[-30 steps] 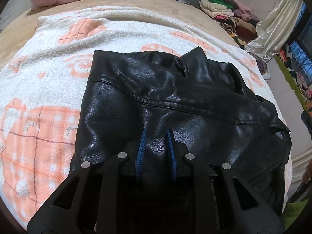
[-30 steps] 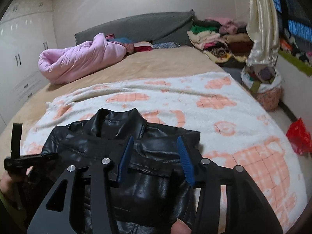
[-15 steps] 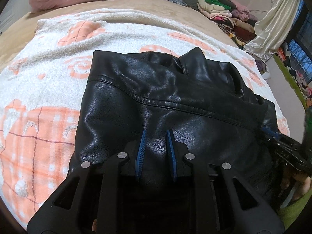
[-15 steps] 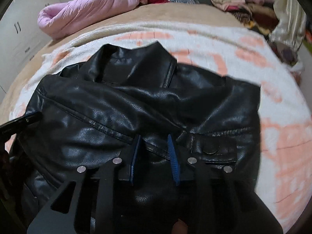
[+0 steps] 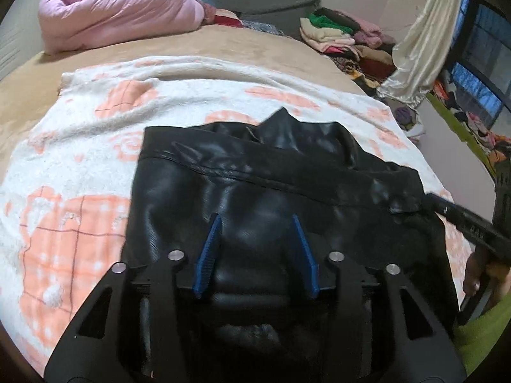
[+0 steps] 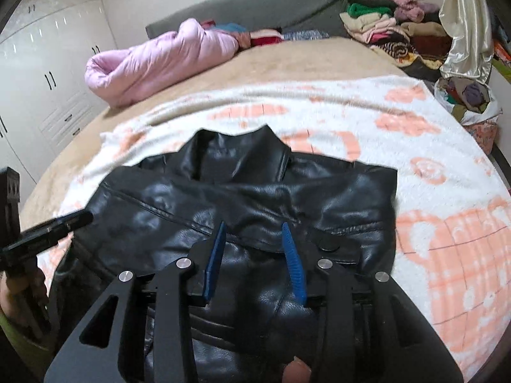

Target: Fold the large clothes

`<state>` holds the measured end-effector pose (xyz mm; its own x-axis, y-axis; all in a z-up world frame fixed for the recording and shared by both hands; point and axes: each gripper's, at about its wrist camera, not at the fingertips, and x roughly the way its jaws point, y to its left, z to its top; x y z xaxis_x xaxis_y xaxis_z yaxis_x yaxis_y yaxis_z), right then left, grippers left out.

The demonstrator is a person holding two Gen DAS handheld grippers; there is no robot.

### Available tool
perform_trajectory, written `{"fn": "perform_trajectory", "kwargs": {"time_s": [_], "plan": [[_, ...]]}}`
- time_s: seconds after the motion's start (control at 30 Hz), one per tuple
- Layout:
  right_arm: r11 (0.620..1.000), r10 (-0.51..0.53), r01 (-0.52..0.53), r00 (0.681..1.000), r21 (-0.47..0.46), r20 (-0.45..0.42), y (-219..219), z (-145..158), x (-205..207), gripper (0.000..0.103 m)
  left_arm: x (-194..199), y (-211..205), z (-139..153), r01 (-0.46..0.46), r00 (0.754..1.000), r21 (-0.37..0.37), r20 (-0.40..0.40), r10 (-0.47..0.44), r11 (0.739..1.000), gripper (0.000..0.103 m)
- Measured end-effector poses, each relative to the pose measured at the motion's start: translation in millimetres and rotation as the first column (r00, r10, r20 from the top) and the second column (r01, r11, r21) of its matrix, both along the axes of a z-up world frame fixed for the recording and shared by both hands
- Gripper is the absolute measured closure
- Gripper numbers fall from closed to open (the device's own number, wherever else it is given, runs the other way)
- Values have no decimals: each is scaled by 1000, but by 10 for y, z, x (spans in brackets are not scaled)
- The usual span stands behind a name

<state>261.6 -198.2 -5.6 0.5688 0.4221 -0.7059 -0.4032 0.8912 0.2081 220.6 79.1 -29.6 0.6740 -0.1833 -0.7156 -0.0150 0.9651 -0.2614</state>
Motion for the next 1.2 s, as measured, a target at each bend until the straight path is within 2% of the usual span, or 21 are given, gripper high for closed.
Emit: {"fn": "perform_trajectory", "kwargs": {"time_s": [0.1,0.2,0.27,0.33,0.4,0.5,0.6,0.77,0.87,1.03,1.13,1.2], "plan": [[1000,26,-26,999,-6,31,57,69,-122,65,-46,-113,-23,34,999,-21,-23,-35,999,61],[998,55,-54,997,-19,49,129,110,-228,65,-82,-269,-126,75,996,-8,-57,-76,997,61],[996,80,-78,995,-34,61,214,128,-304,65,-73,-364,-257,97,990,-5,-107,-97,995,61],[995,95,-92,994,-40,63,261,127,-370,65,-83,-450,-388,120,984,50,-137,-112,992,61],[993,112,-109,992,-49,59,332,100,-414,64,-96,-475,-416,124,985,69,-131,-114,990,60],[989,128,-124,991,-86,47,419,16,-486,62,-76,-454,-416,114,985,48,-132,-106,992,59],[986,95,-90,995,-143,29,454,-100,-488,61,-91,-434,-413,116,986,41,-128,-110,992,59],[979,38,-52,997,-196,-72,406,-370,-422,62,-111,-438,-403,117,986,43,-121,-111,992,59],[979,23,-47,992,-198,-123,393,-560,-394,63,-117,-450,-394,121,986,47,-121,-115,992,59],[984,22,-40,995,-172,-101,378,-546,-423,62,-128,-454,-368,122,986,46,-123,-115,992,57],[990,38,-46,997,-137,-64,340,-450,-494,54,-136,-466,-343,127,985,44,-122,-121,991,55],[991,47,-52,998,-121,-39,328,-354,-566,41,-146,-475,-337,129,985,47,-122,-122,991,54]]}}
